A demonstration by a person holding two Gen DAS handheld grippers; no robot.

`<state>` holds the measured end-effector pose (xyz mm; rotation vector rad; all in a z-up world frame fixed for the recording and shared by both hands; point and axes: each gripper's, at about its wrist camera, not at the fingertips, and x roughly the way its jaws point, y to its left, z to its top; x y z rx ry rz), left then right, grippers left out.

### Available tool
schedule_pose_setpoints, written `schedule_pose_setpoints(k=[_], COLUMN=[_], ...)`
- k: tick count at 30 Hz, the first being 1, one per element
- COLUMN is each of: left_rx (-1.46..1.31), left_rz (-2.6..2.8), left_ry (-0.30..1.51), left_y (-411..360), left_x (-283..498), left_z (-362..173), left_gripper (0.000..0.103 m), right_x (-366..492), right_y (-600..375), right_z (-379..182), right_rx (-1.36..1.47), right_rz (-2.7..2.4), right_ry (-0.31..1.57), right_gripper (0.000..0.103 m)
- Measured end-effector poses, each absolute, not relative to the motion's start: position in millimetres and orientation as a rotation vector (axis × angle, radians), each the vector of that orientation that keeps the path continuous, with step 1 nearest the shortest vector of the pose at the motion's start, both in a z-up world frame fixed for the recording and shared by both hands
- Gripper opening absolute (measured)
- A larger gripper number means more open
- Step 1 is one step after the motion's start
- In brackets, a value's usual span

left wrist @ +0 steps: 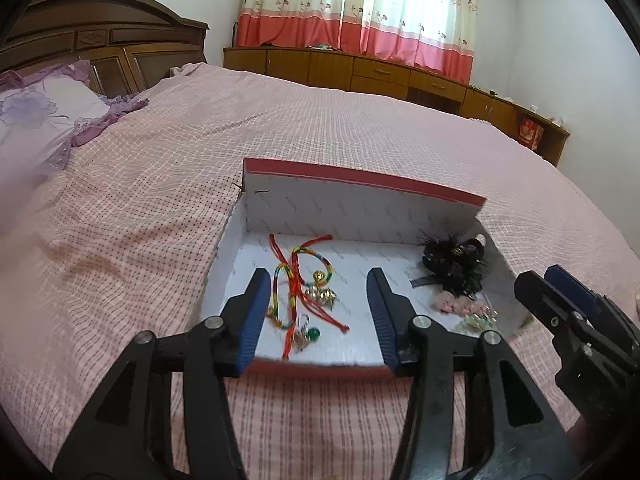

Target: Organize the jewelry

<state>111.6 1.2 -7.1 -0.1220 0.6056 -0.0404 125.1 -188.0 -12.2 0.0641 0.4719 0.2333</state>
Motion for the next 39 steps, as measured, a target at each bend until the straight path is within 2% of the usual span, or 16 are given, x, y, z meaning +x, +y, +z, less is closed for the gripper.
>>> schedule_pose_setpoints(k=[14,39], left_rx=[-0.107,-0.095], left_rz=[-0.029,-0.035], left_ry=[0.579,0.512], left_y=[2,-9], left_x=[52,7], left_z=[9,23], left_gripper=[0.054,0.057], right_x=[62,10], right_y=[-189,-202], right_z=[4,16], right_rx=[0.094,0.111], right_rz=[0.221,0.208], right_ry=[0.451,0.4], right_gripper=[0.075,0.077])
